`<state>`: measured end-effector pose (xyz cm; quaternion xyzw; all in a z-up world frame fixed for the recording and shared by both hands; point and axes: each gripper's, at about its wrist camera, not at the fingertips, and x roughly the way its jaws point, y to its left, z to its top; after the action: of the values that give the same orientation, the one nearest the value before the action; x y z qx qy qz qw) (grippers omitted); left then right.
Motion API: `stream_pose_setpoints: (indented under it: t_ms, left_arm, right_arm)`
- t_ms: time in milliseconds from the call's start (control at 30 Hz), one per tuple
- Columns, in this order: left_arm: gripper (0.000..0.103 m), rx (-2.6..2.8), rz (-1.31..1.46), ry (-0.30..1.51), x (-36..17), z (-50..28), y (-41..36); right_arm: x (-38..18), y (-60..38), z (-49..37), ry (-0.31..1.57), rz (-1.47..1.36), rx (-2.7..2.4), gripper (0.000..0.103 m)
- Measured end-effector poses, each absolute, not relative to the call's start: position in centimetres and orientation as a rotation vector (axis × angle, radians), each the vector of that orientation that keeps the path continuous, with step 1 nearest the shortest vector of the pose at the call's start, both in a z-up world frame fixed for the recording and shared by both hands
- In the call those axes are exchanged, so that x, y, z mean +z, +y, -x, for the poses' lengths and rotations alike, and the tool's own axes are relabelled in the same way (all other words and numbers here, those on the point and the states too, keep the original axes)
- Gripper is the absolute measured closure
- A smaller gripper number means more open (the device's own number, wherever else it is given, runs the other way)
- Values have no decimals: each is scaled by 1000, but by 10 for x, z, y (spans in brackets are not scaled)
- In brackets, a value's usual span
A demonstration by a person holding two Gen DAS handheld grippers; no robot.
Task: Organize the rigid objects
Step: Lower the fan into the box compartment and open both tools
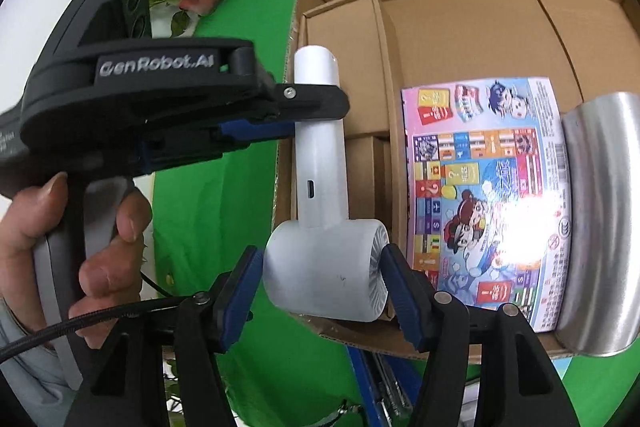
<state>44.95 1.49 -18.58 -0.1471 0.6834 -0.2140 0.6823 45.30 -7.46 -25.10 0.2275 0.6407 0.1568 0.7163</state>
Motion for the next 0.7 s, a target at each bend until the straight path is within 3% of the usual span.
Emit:
stream_pose_setpoints:
  t_ms: [233,300,367,400,433,500,533,700]
  left_arm:
    - [72,-487,326,1443,-157,-445,24]
    - [72,-487,320,1400,-143,-442,29]
    - [72,-479,303,1355,-129,-437,33]
    - [72,-473,289,1329,-120,-433,34]
    - [70,-467,275,1301,-112,-428,35]
    - [53,-430,226,1240,-97,-415,37]
    - [40,-401,196,1209,-90,-407,38]
    - [37,-327,143,1124,-66,-366,46]
  right_arm:
    - [-255,-83,-455,1392,-595,369,42]
    - [-249,-84,-451,1376,-587,381,33]
    - [-241,-84,-444,1351,-542,386,15]
    - [-237,-85,-440,1338,-519,382,13]
    - [-232,-86,-434,1325,-499,378,11]
    - [-226,-93,-431,1312,-469,360,9]
    - [-224,-94,-427,1306,-450,348,7]
    - [-201,-96,-400,1263,-340,337,7]
